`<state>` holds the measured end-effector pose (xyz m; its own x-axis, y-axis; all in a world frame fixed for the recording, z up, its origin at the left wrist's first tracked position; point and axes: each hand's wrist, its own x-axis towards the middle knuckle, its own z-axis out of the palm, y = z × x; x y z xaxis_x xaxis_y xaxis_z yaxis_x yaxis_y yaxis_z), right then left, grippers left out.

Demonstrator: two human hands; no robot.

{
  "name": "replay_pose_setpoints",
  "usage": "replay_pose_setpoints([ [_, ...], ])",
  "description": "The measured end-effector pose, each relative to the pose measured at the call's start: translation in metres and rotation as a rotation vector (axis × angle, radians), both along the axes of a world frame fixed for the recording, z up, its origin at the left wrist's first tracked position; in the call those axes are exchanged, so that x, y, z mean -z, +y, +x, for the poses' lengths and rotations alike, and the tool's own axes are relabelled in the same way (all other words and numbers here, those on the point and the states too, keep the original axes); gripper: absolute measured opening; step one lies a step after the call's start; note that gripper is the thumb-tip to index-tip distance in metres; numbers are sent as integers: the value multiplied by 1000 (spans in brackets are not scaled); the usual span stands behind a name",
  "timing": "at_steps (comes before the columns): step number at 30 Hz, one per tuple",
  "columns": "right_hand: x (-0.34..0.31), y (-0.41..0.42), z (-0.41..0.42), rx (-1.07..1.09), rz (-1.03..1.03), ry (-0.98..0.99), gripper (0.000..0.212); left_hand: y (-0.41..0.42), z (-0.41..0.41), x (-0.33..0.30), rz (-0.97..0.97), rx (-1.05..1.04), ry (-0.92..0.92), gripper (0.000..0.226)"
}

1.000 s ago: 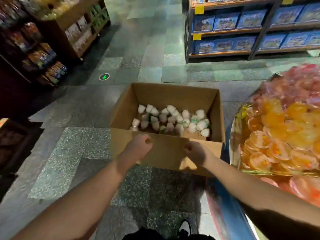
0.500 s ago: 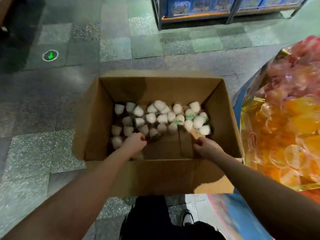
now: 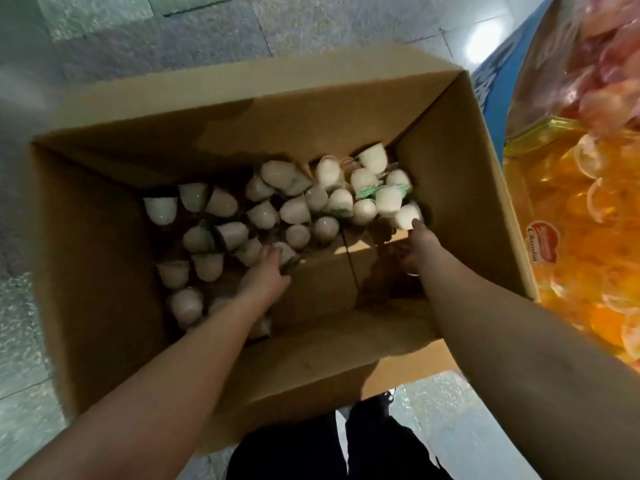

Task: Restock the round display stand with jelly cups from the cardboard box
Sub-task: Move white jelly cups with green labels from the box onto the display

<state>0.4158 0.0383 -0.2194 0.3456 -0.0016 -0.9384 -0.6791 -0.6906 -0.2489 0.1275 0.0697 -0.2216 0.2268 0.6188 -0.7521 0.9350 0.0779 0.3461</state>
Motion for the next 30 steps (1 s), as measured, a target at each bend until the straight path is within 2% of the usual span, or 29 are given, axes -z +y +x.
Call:
replay_pose_setpoints([
  [4,16,11,0,216,221,-6,60,7,12,26,32,135,-2,70],
  [7,29,18,0,302,278,-27,55,15,14,44,33,170,14,66],
  [9,36,24,4,322,264,-50,51,19,15,51,10,172,40,64],
  [13,40,35,17,541,112,71,52,24,16,55,15,177,66,58],
  [19,11,24,15,407,29,111,43,25,18,37,41,112,10,51],
  [23,-28,11,9,293,17,113,26,23,13,8,6,-140,-94,43],
  [25,-50,2,4,307,98,137,29,20,13,-19,-94,-384,-177,45],
  [27,-78,-10,-6,297,245,206,34,15,18,-52,-220,-659,-356,44],
  [30,-126,-40,-20,162,453,284,51,0,34,-108,-305,-846,-591,36],
])
